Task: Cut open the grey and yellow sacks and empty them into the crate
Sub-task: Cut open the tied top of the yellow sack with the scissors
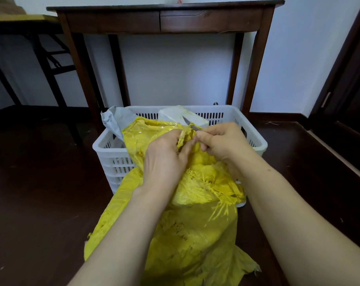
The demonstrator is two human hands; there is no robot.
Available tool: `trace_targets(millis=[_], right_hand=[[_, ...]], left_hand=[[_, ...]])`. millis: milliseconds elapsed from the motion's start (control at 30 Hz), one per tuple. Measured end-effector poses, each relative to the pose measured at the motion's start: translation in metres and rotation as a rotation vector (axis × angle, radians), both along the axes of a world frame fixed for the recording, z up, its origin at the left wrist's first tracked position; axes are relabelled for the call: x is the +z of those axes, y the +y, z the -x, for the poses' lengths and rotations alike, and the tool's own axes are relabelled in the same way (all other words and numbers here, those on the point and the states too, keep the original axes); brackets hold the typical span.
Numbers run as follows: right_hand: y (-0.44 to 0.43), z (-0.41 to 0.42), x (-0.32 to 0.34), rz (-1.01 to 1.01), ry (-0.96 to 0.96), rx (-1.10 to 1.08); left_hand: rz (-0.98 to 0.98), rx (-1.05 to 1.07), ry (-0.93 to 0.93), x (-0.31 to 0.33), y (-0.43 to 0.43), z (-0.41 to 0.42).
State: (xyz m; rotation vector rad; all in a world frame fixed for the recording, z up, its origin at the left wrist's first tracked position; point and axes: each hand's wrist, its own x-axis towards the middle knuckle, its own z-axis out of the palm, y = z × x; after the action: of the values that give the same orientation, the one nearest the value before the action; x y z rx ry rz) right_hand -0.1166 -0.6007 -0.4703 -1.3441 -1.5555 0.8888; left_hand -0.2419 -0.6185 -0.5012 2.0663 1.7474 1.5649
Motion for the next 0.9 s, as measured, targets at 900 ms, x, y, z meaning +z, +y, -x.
trace_targets(millis=[900], right_hand=[[0.021, -0.059, -0.024, 0.163, 0.269, -0.3]], left_hand=[[0.415, 0.154, -0.56, 0.028, -0.004, 0.07]])
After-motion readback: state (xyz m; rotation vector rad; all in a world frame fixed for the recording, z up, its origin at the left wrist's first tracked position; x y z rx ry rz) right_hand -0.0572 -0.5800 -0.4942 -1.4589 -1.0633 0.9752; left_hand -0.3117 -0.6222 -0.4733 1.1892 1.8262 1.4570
